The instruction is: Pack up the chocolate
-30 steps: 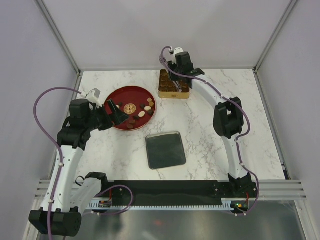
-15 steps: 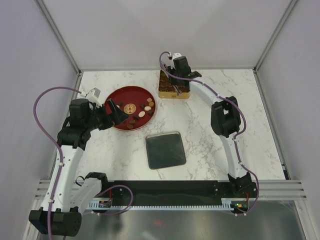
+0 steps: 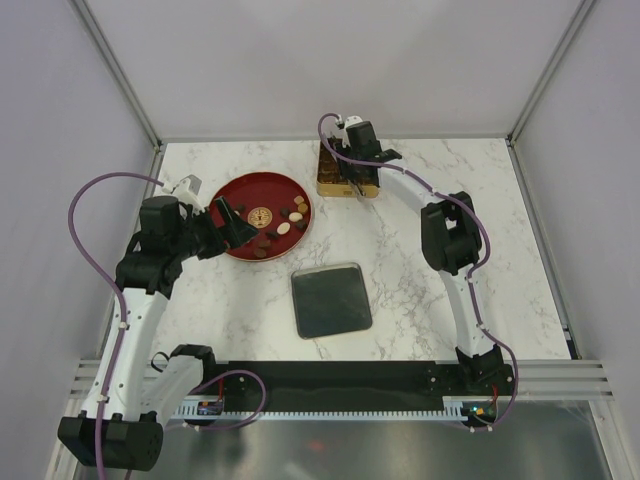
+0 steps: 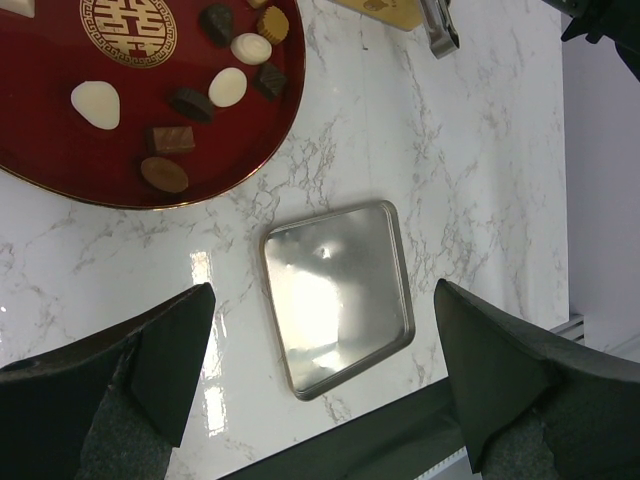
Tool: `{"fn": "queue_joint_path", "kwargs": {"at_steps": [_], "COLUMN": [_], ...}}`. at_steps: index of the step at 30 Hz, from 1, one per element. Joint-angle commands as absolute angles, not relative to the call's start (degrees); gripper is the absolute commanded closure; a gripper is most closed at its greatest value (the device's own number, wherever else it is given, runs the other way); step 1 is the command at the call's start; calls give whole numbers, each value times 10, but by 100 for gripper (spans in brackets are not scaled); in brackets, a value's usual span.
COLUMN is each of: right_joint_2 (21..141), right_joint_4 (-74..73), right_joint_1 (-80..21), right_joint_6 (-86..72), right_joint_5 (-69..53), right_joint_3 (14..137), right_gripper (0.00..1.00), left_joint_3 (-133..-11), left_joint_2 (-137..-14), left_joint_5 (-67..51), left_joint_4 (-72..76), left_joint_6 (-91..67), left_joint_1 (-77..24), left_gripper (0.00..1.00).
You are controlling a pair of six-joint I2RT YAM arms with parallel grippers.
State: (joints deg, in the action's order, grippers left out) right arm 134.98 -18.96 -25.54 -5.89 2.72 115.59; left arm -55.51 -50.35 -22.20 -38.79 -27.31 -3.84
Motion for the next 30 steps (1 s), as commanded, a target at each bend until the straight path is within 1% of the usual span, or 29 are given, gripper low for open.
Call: {"fn": "queue_joint_path", "kwargs": {"at_steps": [1, 6, 10, 17, 23, 25, 30], "right_joint_2": [1332, 1325, 1293, 1223, 1194, 1186, 1195], "right_joint_4": [-160, -160, -152, -122, -150, -154, -155], "right_joint_1": [-257, -257, -258, -276, -316, -339, -398], "right_joint_6": [-50, -39, -33, -21, -8, -7, -15], "right_joint_5": [33, 32, 12, 2, 1, -19, -44], "right_joint_3": [1170, 1187, 1182, 1123, 1101, 1093, 1074], "right_gripper": [55, 55, 55, 57, 57, 57, 56], "left_joint_3": [-575, -580, -584, -585, -588, -590, -595], "left_joint_2": [-500, -501, -497, -479, -462, -457, -444], "left_joint_5": [-231, -236, -245, -247, -251, -252, -252], "left_joint_4": [-364, -365, -366, -366, -373, -374, -381], "left_joint_6": [-285, -287, -290, -287, -289, -288, -292], "left_joint_1": [-35, -35, -35, -35, -35, -36, -36], "left_gripper": [2, 1, 1, 1, 2, 2, 2]}}
